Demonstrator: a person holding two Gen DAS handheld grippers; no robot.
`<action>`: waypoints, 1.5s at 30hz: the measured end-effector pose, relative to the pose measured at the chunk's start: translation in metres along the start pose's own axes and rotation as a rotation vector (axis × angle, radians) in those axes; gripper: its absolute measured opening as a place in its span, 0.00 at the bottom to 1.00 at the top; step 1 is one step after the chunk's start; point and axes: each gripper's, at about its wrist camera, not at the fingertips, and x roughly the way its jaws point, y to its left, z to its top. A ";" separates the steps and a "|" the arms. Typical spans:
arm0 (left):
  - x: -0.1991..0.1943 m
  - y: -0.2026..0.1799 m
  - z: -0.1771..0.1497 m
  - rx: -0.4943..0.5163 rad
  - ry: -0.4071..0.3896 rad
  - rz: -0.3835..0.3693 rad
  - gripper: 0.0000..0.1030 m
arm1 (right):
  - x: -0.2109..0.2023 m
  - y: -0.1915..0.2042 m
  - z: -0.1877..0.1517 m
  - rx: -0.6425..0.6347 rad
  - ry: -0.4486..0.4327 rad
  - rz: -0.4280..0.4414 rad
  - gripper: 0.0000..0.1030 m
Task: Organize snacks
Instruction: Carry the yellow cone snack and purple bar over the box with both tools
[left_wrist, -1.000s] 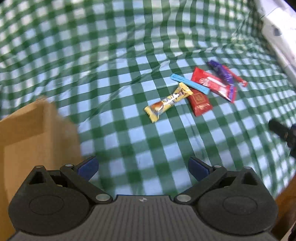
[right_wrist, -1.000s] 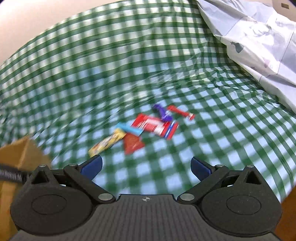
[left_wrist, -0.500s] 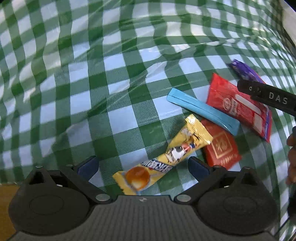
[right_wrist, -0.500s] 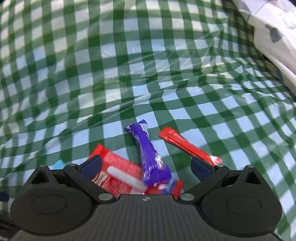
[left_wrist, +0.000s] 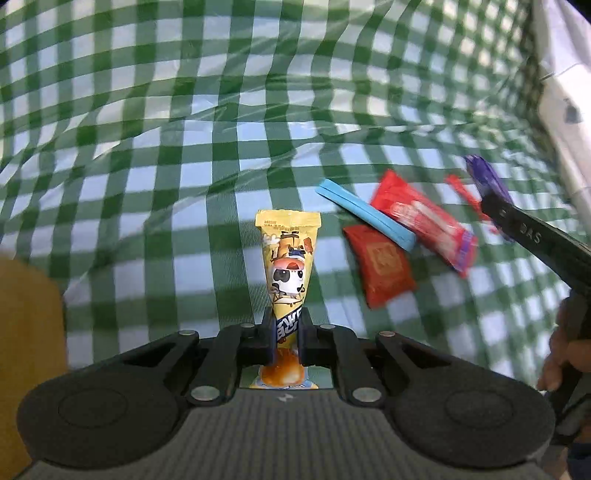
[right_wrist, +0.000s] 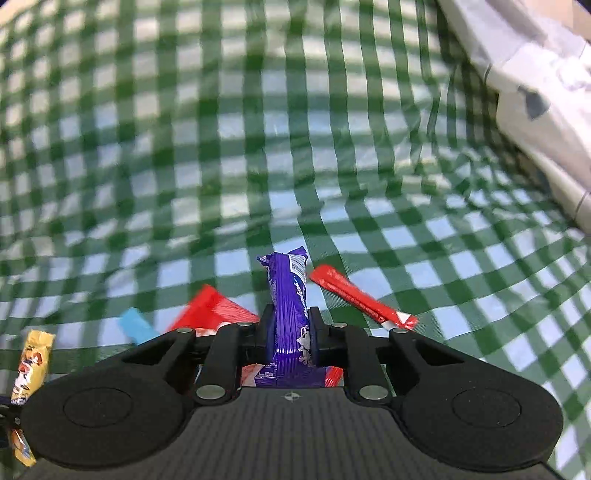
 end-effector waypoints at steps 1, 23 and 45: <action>-0.012 0.001 -0.008 0.001 -0.008 -0.008 0.11 | -0.015 0.004 0.001 0.007 -0.015 0.015 0.18; -0.273 0.117 -0.214 -0.092 -0.098 0.046 0.11 | -0.313 0.164 -0.128 -0.062 0.147 0.420 0.18; -0.350 0.186 -0.276 -0.207 -0.175 0.092 0.11 | -0.410 0.244 -0.149 -0.270 0.074 0.447 0.18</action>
